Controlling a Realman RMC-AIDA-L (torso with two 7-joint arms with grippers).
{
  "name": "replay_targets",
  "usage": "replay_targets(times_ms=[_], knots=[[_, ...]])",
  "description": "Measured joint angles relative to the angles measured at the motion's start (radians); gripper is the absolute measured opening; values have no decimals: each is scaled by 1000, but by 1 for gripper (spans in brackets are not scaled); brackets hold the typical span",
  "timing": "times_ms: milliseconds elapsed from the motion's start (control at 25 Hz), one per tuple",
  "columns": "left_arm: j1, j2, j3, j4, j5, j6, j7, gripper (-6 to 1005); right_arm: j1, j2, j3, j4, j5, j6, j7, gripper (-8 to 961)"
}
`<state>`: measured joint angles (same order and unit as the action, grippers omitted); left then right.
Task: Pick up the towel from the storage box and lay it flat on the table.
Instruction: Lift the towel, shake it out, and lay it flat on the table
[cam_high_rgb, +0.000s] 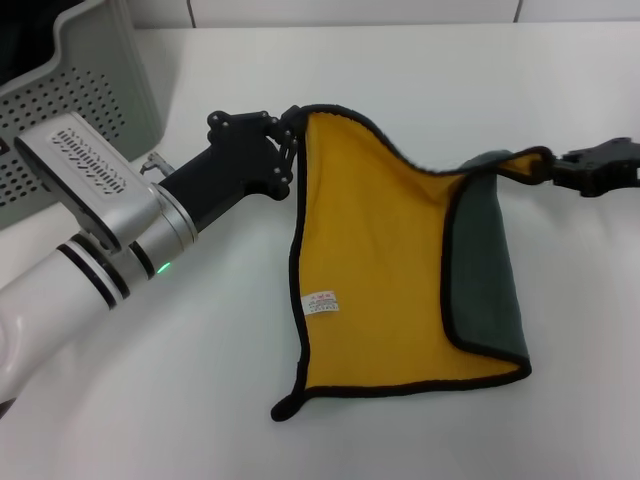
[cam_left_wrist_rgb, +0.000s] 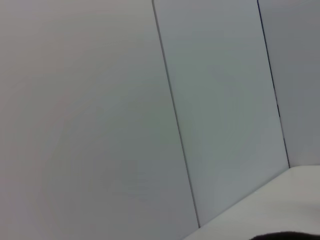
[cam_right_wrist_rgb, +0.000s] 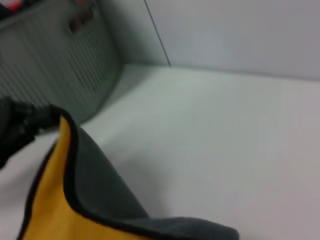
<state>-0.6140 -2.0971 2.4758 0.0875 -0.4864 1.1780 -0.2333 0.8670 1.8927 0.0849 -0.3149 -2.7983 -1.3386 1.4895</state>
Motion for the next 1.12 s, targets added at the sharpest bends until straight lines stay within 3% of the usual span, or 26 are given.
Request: replay_targets(times_ms=[240, 520, 720, 1120], knots=[[-2, 0, 0, 0, 2, 0, 0, 4, 43, 55, -279, -228, 21, -34, 214, 38], [0, 0, 0, 0, 6, 1, 0, 3, 33, 119, -624, -444, 52, -17, 414, 34], [3, 0, 1, 0, 7, 5, 0, 4, 26, 125, -802, -495, 55, 36, 499, 34], [3, 0, 0, 0, 6, 8, 0, 4, 1, 134, -1053, -552, 112, 243, 523, 34]])
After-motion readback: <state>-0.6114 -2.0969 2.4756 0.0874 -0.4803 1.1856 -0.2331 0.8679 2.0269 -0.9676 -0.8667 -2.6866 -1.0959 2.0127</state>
